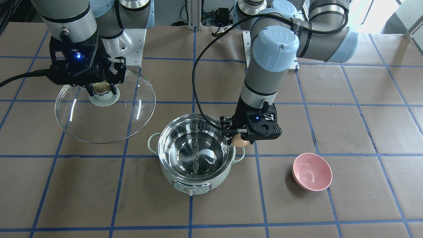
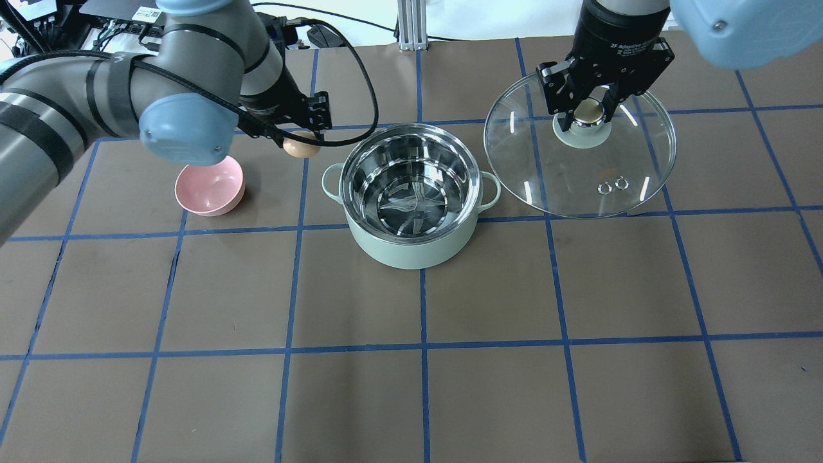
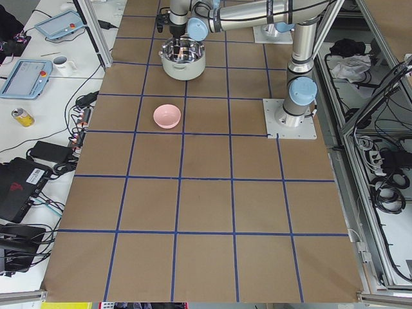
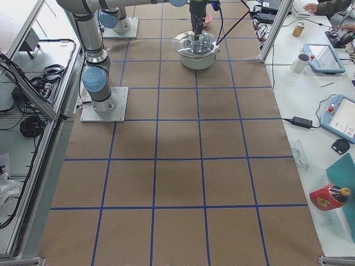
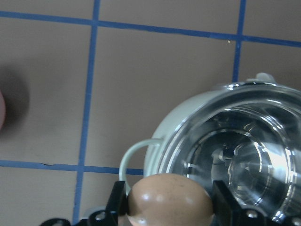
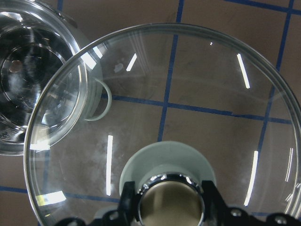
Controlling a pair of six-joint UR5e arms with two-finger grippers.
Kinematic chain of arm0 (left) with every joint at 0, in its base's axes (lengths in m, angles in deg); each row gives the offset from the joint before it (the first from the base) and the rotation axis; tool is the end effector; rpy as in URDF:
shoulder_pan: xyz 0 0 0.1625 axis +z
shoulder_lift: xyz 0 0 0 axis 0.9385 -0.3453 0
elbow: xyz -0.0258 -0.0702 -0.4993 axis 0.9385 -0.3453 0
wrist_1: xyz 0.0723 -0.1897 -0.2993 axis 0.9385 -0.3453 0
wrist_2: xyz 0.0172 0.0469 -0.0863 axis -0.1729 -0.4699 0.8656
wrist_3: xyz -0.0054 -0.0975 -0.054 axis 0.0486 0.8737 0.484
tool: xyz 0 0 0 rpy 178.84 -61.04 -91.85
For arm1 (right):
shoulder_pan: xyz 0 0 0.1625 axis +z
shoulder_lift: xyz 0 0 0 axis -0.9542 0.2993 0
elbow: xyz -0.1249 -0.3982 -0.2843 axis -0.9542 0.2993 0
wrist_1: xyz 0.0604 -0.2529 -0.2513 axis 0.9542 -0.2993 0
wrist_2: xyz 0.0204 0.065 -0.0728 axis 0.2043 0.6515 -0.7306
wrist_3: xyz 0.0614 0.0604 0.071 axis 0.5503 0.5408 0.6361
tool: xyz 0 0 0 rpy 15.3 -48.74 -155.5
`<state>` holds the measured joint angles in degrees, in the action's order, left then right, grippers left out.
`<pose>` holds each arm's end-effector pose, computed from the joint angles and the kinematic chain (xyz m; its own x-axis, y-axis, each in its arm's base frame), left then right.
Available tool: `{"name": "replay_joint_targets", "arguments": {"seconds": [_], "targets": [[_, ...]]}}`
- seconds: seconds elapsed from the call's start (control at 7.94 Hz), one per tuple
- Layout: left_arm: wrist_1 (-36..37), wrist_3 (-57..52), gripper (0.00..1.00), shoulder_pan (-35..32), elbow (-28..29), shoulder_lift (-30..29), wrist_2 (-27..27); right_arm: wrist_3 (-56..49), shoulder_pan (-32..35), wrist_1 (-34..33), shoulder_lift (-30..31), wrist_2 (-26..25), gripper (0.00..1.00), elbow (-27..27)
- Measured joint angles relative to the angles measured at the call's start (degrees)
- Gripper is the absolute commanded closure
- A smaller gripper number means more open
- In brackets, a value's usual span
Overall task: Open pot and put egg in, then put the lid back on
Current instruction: 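Carry the egg with the left gripper over the open pot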
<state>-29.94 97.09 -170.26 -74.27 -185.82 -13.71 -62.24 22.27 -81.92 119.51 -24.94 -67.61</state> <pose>-0.2357 -0.5298 0.4599 -0.9935 -0.0920 0.0669 -0.1018 0.9816 -0.1618 0.1663 -0.4661 0.5762 -0.9861 -0.1534 0.0642 -0.1542 0.9880 -0.0087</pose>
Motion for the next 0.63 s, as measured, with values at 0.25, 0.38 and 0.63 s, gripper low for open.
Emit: {"name": "replay_joint_targets", "arguments": {"seconds": [0.25, 0.38, 0.63], "targets": [[2.45, 7.47, 0.5, -6.8, -0.1, -2.15, -0.17, -0.09, 0.0, 0.01, 0.0, -0.01, 1.0, -0.01], [3.09, 9.06, 0.49, -9.28, -0.19, -3.9, -0.3, -0.18, -0.01, 0.02, 0.0, -0.02, 1.0, -0.01], [3.48, 9.56, 0.49, -10.91, -0.43, -7.37, -0.24, -0.26, -0.02, 0.0, 0.0, -0.02, 1.0, -0.06]]}}
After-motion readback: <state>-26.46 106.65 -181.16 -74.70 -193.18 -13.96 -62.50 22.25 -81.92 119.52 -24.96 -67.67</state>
